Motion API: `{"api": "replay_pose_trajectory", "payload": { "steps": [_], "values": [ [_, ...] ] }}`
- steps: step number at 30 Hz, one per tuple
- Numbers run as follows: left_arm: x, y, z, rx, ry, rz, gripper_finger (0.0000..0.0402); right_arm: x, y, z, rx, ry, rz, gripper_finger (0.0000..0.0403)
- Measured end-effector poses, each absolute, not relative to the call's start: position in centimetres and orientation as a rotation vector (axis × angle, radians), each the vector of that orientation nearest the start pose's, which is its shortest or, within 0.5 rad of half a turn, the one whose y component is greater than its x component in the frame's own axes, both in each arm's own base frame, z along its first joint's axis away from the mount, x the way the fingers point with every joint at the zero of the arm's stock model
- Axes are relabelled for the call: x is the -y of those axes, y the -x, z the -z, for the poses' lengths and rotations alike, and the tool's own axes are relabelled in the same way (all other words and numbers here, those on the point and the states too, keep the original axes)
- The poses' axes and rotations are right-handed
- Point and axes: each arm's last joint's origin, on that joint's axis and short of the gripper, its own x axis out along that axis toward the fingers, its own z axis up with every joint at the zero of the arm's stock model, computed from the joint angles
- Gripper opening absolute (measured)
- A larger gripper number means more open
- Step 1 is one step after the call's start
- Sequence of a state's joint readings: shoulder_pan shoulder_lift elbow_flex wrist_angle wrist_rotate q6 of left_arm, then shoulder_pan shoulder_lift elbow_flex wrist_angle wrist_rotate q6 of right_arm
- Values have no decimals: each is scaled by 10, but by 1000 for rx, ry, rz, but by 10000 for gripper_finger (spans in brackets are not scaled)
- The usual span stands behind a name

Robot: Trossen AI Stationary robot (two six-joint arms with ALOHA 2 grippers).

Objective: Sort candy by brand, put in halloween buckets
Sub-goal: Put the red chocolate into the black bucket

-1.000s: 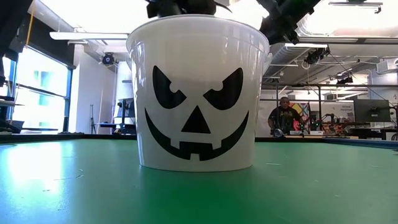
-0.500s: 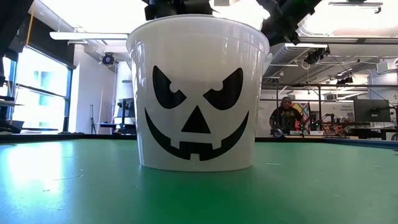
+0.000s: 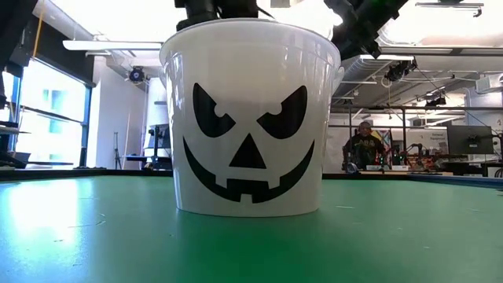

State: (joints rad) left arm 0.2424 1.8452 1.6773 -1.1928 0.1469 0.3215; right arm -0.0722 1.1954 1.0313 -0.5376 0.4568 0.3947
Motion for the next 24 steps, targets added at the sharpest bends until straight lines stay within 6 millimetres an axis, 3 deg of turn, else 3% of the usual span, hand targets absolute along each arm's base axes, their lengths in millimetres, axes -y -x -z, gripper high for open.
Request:
{"api": "replay_pose_trajectory", "payload": {
  "steps": [11, 17, 20, 24],
  "values": [
    [-88, -376, -248, -1323, -13, 134, 0, 30, -243, -306, -617, -230, 620, 0],
    [-92, -381, -231, -1364, 5, 140, 0, 25, -228, -302, -734, -307, 572, 0],
    [-93, -383, -235, -1324, 0, 126, 0, 16, -217, -300, -814, -370, 530, 0],
    [-94, -381, -258, -1207, -7, 98, 0, 5, -204, -294, -950, -451, 517, 0]
  ]
}}
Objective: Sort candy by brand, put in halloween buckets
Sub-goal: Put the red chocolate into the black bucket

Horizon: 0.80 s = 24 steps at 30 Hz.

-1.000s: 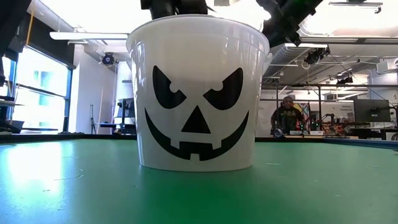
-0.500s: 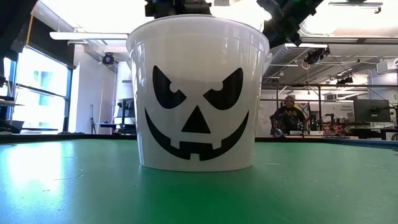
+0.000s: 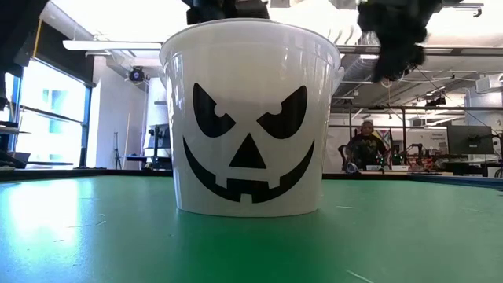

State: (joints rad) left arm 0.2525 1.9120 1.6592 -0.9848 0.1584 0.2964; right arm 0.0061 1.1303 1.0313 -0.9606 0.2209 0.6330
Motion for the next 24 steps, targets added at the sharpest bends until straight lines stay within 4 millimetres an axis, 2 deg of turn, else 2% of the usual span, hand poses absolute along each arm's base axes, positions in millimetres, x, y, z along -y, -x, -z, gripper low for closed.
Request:
{"api": "replay_pose_trajectory", "payload": {
  "steps": [5, 10, 12, 15, 19, 24],
  "values": [
    [-96, -373, -293, -1013, 60, 131, 0, -4, -192, -281, -1176, -560, 577, 19],
    [-98, -362, -330, -825, 63, 128, 0, -8, -192, -268, -1338, -630, 625, 78],
    [-99, -357, -342, -760, 58, 128, 0, -9, -192, -257, -1383, -660, 630, 106],
    [-100, -351, -357, -684, 73, 155, 0, -10, -187, -230, -1475, -678, 607, 139],
    [-102, -342, -361, -595, 85, 165, 0, -11, -174, -195, -1572, -685, 587, 159],
    [-102, -325, -349, -497, 122, 121, 0, -10, -161, -177, -1634, -623, 607, 162]
  ]
}}
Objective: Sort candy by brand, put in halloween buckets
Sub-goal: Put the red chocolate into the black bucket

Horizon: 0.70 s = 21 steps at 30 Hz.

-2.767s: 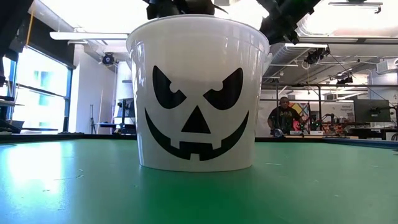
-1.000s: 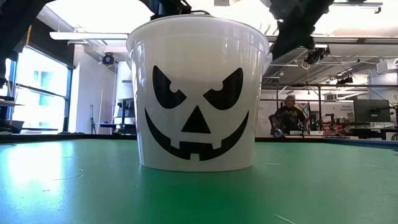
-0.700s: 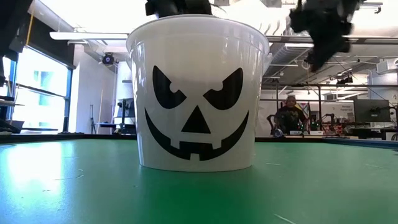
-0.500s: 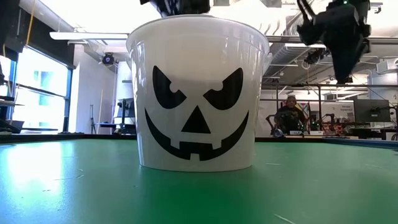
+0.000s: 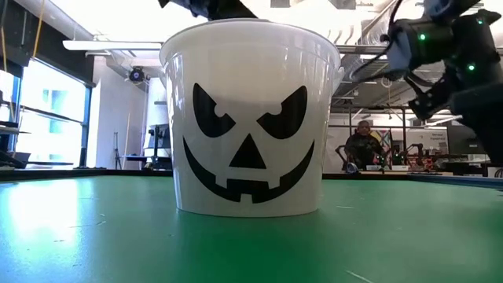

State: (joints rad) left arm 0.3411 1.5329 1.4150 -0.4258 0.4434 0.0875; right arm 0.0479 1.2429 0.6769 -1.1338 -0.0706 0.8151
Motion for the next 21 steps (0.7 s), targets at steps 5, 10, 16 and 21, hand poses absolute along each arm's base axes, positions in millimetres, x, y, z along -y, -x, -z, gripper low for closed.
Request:
{"api": "replay_pose_trajectory", "payload": {
  "steps": [5, 10, 16, 21],
  "values": [
    [-98, -302, -333, -444, 191, 82, 0, -10, -155, -166, -1670, -598, 579, 162],
    [-92, -278, -321, -449, 256, 49, 0, -10, -152, -154, -1654, -619, 555, 162],
    [-86, -257, -314, -444, 273, -14, 0, -11, -151, -142, -1621, -673, 525, 149],
    [-84, -252, -312, -435, 292, -26, 0, -11, -150, -140, -1619, -675, 535, 91]
  ]
}}
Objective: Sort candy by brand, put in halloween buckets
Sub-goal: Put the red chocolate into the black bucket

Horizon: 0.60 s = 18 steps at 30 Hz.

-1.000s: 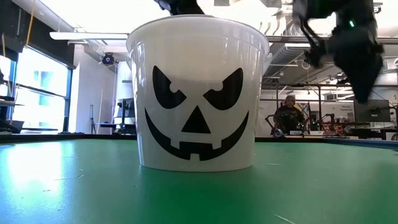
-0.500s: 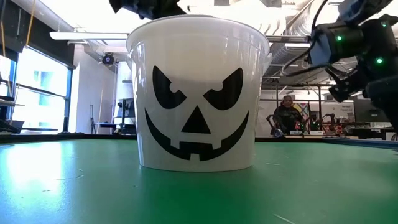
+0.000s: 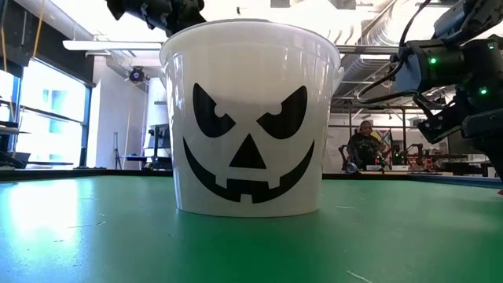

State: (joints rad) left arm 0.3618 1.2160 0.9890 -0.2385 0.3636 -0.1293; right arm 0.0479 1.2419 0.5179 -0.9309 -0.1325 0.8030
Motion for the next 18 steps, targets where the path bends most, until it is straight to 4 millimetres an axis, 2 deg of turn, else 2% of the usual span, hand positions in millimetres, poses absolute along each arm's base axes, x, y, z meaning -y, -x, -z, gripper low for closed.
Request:
{"api": "replay_pose_trajectory", "payload": {
  "steps": [5, 11, 18],
  "values": [
    [-84, -252, -312, -437, 292, -27, 0, -11, -151, -141, -1615, -652, 503, 11],
    [-84, -249, -319, -381, 248, -20, 0, -11, -168, -159, -1536, -624, 448, 3],
    [-86, -238, -335, -296, 224, -40, 0, -10, -197, -202, -1354, -569, 454, 1]
  ]
}}
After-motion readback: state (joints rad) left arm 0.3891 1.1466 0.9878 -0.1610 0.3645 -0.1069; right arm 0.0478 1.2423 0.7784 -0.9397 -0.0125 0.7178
